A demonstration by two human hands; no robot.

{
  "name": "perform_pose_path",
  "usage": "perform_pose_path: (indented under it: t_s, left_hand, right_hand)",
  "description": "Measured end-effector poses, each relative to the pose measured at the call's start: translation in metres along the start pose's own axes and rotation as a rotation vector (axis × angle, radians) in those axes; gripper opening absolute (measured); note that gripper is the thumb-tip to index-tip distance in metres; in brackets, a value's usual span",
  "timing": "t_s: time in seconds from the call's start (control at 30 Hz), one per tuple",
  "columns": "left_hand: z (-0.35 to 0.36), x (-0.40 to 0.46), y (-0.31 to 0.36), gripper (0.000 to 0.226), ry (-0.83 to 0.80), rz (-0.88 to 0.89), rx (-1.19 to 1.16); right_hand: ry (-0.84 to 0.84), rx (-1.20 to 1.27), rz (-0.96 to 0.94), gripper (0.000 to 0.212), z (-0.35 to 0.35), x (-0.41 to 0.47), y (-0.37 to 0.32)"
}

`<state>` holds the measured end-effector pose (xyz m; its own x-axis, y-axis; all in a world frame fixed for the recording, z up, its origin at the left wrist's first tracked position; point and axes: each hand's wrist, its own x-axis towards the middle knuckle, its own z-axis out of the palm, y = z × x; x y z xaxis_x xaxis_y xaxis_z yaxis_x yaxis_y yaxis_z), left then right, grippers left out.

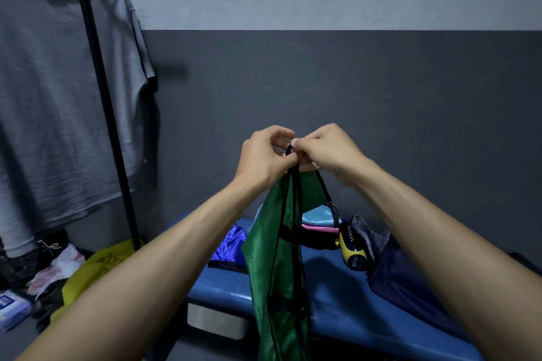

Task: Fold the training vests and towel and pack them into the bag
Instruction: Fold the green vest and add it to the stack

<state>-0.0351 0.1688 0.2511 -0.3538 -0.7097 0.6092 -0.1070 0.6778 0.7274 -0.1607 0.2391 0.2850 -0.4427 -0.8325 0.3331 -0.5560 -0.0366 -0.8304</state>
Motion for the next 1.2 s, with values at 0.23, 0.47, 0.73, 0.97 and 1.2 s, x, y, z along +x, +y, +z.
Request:
perform_pose_path:
  t_s: [0.23, 0.47, 0.73, 0.97, 1.2]
  left_hand:
    - [-0.002, 0.004, -0.004, 0.033, 0.001, -0.086, -0.106]
    - [-0.005, 0.003, -0.004, 0.044, -0.023, -0.112, -0.105]
    - [0.001, -0.003, 0.003, 0.064, -0.022, -0.044, -0.038]
    - [0.005, -0.003, -0.006, 0.097, -0.217, -0.193, -0.325]
    - [-0.005, -0.011, -0.003, 0.055, -0.216, -0.126, -0.362]
  right_hand:
    - [0.004, 0.083, -0.021, 0.013, -0.002, -0.003, 0.005]
    - [0.087, -0.012, -0.044, 0.011, 0.001, -0.002, 0.004]
    - [0.130, -0.149, -0.116, 0.026, 0.002, -0.003, 0.000]
    - [0.065, -0.333, -0.130, 0.026, -0.007, 0.001, 0.009]
    - [0.054, -0.378, -0.252, 0.025, -0.018, -0.001, 0.009]
